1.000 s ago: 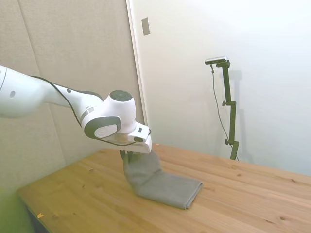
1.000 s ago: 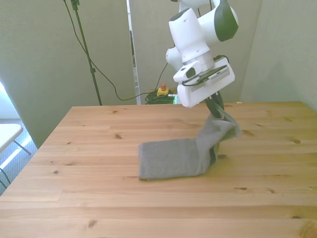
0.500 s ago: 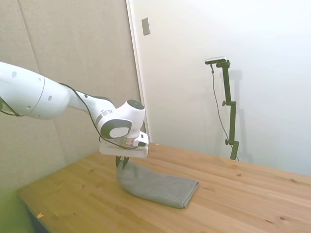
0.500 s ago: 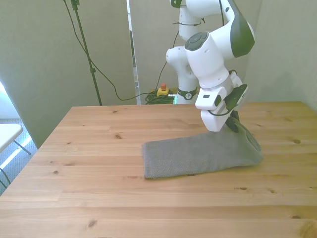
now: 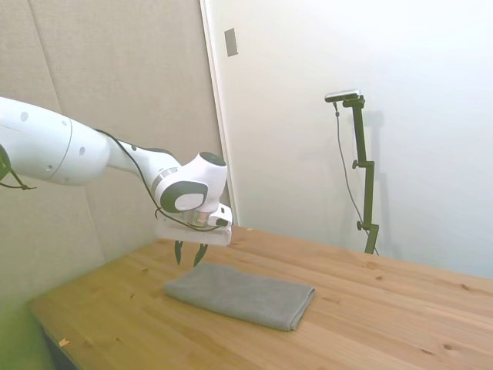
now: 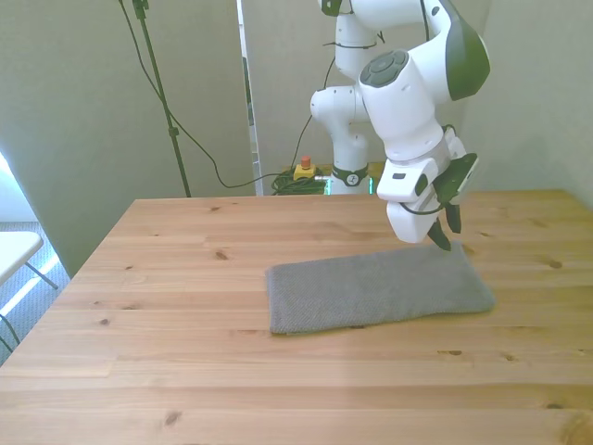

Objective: Unfold the towel

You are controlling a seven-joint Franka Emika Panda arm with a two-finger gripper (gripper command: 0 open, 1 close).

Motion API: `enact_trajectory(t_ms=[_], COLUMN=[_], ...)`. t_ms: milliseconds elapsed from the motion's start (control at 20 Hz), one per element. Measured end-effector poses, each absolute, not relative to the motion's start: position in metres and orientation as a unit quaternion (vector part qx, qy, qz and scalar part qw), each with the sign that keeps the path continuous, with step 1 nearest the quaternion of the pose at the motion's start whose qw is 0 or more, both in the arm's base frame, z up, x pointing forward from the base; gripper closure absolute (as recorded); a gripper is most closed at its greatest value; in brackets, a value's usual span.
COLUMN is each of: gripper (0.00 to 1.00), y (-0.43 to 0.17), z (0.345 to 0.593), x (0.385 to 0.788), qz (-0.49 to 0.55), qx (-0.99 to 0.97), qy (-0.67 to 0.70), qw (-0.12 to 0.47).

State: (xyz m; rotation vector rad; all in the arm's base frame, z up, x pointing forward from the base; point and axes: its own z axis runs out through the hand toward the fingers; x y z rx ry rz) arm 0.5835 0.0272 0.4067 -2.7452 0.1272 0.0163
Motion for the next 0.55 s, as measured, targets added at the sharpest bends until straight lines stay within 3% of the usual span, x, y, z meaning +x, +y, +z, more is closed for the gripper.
enact_trajectory(t_ms=[250, 550], gripper=[0.0, 0.0], y=[0.014, -0.015], z=[0.406, 0.451], x=[0.564, 0.479], qz=[-0.011, -0.038], qx=[-0.98, -0.96], qy=[0.146, 0.271], qw=[0.131, 0.06])
